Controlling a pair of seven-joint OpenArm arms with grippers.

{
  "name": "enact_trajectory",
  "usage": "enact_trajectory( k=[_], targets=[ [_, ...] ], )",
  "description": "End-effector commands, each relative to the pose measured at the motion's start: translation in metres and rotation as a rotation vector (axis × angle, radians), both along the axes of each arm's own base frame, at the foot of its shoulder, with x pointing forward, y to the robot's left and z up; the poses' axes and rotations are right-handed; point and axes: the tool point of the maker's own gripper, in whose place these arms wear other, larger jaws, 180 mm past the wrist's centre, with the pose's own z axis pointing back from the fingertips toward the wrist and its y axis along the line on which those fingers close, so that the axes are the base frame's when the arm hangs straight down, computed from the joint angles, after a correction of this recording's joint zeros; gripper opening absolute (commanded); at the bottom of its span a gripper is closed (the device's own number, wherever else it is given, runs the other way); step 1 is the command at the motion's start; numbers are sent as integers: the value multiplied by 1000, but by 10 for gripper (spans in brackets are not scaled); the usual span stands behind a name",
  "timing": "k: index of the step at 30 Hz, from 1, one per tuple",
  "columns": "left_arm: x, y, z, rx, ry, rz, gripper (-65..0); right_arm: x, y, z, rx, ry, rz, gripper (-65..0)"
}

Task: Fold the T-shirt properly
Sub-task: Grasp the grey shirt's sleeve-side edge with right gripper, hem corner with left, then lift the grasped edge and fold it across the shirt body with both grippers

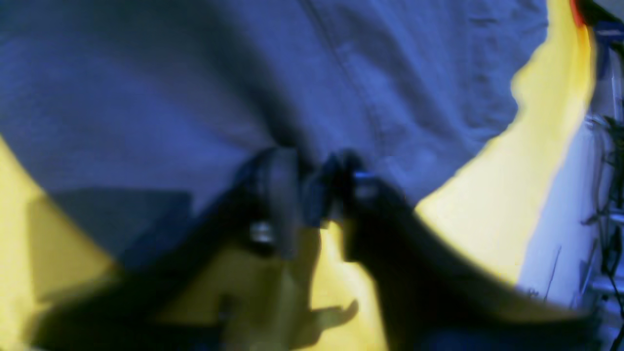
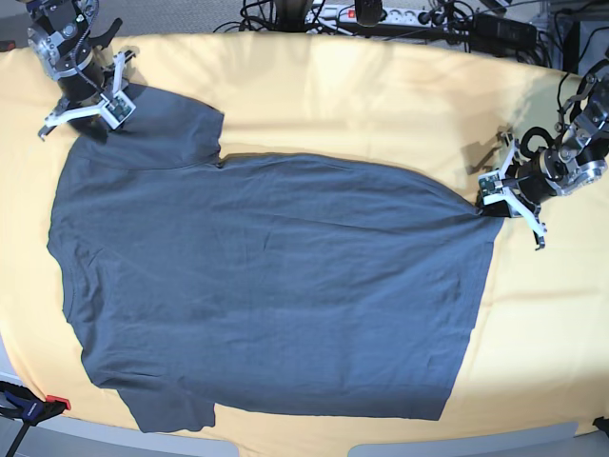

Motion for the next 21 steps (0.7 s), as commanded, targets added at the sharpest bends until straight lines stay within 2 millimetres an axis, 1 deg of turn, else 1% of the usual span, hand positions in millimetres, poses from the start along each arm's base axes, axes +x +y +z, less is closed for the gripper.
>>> enact_trajectory(
  k=[1,4,7,9,13,16,18,21],
  targets=[
    [6,9,9,21,-18,5,-650,-2,-9,0,-35,11,-11,-650],
    [8,9,11,22,-23,4,-650,9,-11,14,-44,-64,-41,-650],
    [11,9,18,25,-38,-4,-650,22,-7,38,-74,-154,-36,-650],
    [10,5,26,14,-43,-16,-650,26,-3,52,-96,-189,-39,-650],
    [-3,-9,42,-46,9,-53,-650,30,3,75,-91,-235,-46,-650],
    [-13,-12,53,-53,49,-86,-650,22,2,83,-98,-221,-30,-650],
    [-21,-10,57,-57,86,-95,-650,12,-4,83,-113,-194,-34,-650],
    [-39,-9,57,-58,165,-121,-650,-5,-17,84,-146,-157,-51,-650]
  ],
)
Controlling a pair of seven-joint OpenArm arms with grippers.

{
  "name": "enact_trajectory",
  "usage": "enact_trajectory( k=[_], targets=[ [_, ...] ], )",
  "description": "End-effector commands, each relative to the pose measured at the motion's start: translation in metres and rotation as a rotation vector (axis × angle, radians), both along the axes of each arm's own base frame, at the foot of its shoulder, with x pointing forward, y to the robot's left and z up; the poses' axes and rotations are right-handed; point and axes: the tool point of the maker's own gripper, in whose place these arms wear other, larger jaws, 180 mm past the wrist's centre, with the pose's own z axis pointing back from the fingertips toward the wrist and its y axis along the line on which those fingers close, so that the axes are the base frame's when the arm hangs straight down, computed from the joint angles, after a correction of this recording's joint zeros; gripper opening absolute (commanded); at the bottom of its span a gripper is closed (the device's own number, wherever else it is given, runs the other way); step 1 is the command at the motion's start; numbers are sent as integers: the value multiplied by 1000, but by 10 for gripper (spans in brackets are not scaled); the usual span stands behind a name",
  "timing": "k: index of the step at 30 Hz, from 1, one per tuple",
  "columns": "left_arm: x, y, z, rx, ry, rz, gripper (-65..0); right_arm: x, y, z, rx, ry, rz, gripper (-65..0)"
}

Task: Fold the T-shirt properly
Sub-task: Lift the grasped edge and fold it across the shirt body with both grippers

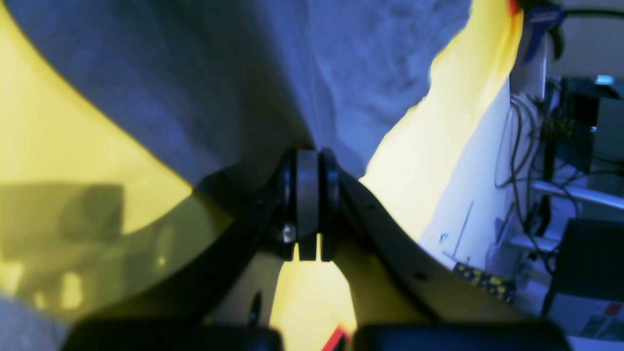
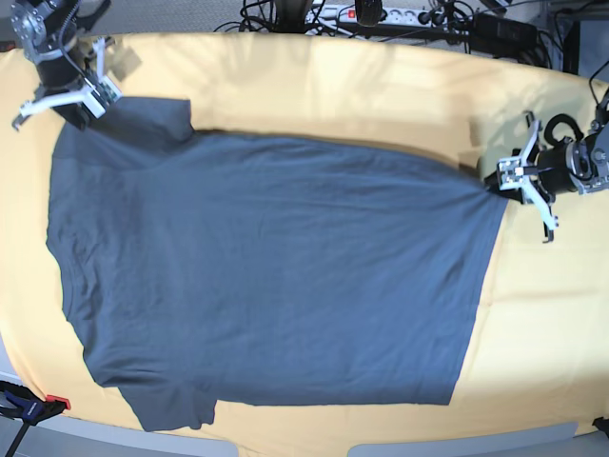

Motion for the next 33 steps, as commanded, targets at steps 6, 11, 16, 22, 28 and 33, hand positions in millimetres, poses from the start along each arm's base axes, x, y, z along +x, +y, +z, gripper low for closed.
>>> enact_trajectory(
  k=[6,11,16,22,28,33],
  targets=[
    [-50,1,5,39,148,-104,-650,-32,-4,8,10,81,-2,-650],
    [-84,-2,9,71,225,-175,-650,-61,-6,10,-23,149,-22,-650],
    [-109,-5,20,100,294,-262,-650,-80,-13,14,-88,173,-24,-650],
    [-117,-22,29,70,294,-308,-650,-89,-31,15,-156,199,-110,-650],
    [-122,-33,34,31,302,-316,-650,-82,-29,19,-131,153,-116,-650],
    [-121,-32,34,33,301,-316,-650,-65,-27,34,-159,37,-74,-650]
  ],
)
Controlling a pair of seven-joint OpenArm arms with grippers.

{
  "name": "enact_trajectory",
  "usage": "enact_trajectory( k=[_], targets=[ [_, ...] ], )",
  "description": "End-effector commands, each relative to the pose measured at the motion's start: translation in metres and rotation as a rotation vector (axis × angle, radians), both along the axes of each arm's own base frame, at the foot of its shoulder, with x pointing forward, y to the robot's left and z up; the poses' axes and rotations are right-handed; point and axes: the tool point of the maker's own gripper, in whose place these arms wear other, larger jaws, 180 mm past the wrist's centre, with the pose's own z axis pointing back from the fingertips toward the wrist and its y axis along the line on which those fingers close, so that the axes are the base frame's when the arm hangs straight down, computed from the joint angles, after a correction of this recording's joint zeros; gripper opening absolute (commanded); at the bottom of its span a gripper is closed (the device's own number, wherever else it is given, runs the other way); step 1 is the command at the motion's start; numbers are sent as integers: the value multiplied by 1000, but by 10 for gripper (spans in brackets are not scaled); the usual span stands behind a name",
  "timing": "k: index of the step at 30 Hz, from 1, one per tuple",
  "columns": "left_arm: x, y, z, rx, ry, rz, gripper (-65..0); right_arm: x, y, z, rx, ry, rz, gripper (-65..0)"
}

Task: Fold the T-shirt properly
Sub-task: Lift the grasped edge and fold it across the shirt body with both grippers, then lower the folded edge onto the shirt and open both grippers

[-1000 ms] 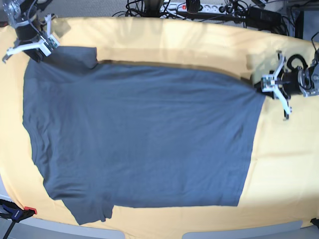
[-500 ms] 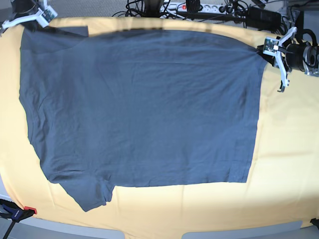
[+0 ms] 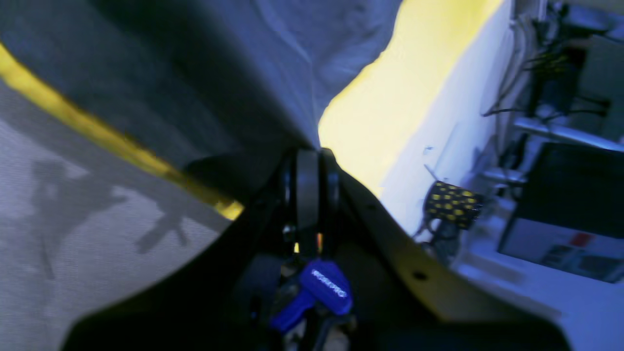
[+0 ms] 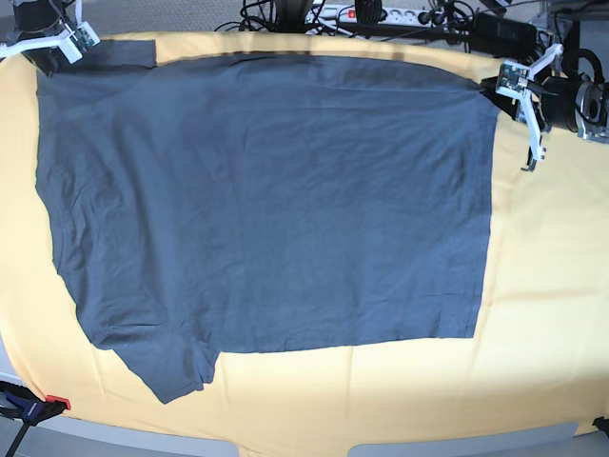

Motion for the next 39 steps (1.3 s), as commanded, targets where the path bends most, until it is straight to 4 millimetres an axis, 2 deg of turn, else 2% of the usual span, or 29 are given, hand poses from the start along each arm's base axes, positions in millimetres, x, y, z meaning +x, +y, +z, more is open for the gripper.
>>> enact_trajectory(
  k=[1,2,8,12,16,17,21,28,34,39],
  targets=[
    [3,-2,5,-9,-9,-4,-650,4,1,7,-16,-27,21,-650],
    [4,-1,5,-1,-12,-3,-650,6,4,7,-11,-28,41,-650],
    [23,14,6,91,-85,11,-650,50,16,18,31,-121,115,-650],
    [57,13,20,77,-228,62,-650,84,21,37,24,-220,178,-650],
    [88,21,31,111,-361,129,-650,107,37,46,110,-253,238,-650],
    [93,17,31,90,-378,146,-650,113,41,49,128,-261,255,-650],
    [110,10,20,35,-422,210,-650,136,32,48,158,-281,254,-650],
    [134,12,-1,31,-505,259,-650,170,17,32,310,-255,244,-650],
    [155,9,4,12,-628,292,-650,198,-1,35,384,-283,193,-650],
    [171,4,19,-22,-713,310,-650,208,1,26,432,-261,187,-650]
  ],
)
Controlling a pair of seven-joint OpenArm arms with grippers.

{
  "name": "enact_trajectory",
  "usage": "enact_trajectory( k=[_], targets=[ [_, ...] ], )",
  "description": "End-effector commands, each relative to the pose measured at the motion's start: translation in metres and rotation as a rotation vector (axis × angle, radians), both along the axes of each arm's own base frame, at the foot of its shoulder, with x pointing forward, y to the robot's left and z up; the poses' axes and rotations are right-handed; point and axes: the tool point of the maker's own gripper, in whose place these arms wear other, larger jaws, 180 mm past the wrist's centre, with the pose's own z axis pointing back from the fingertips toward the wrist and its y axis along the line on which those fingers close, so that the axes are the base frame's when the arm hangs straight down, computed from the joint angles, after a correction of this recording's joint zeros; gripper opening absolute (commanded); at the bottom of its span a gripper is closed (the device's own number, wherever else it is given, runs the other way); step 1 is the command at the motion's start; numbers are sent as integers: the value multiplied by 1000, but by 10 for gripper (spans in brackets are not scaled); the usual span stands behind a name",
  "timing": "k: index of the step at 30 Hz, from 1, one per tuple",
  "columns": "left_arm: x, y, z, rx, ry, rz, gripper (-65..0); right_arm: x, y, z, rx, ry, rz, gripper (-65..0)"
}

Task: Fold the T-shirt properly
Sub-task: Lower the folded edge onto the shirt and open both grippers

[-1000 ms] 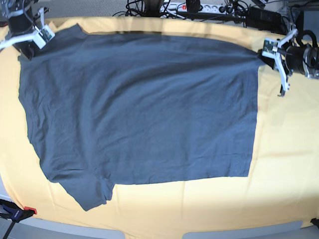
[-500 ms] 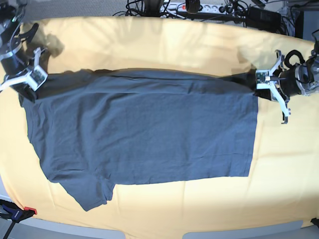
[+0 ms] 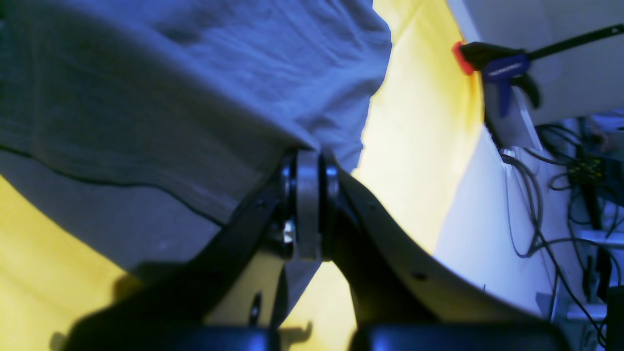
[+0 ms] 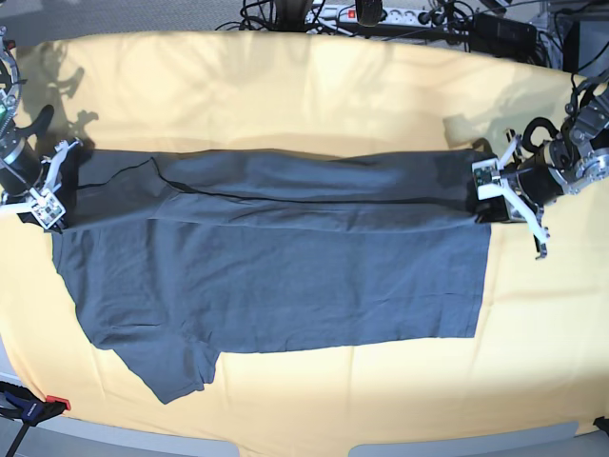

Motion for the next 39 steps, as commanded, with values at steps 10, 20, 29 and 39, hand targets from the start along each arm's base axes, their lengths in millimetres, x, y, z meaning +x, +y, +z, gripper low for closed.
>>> enact_trajectory(
  k=[10,20,29,39],
  targets=[
    [27,3,32,-17,-100,-29,-650,23,13,13,-35,-91,19,-650],
    [46,6,55,-55,-157,-56,-171,33,5,27,-27,-169,-49,-307],
    [40,4,61,-176,28,44,-171,30,2,29,-47,-140,-94,-290],
    [-34,12,20,-40,362,-79,-171,-13,48,-5,51,123,43,-290]
  ],
)
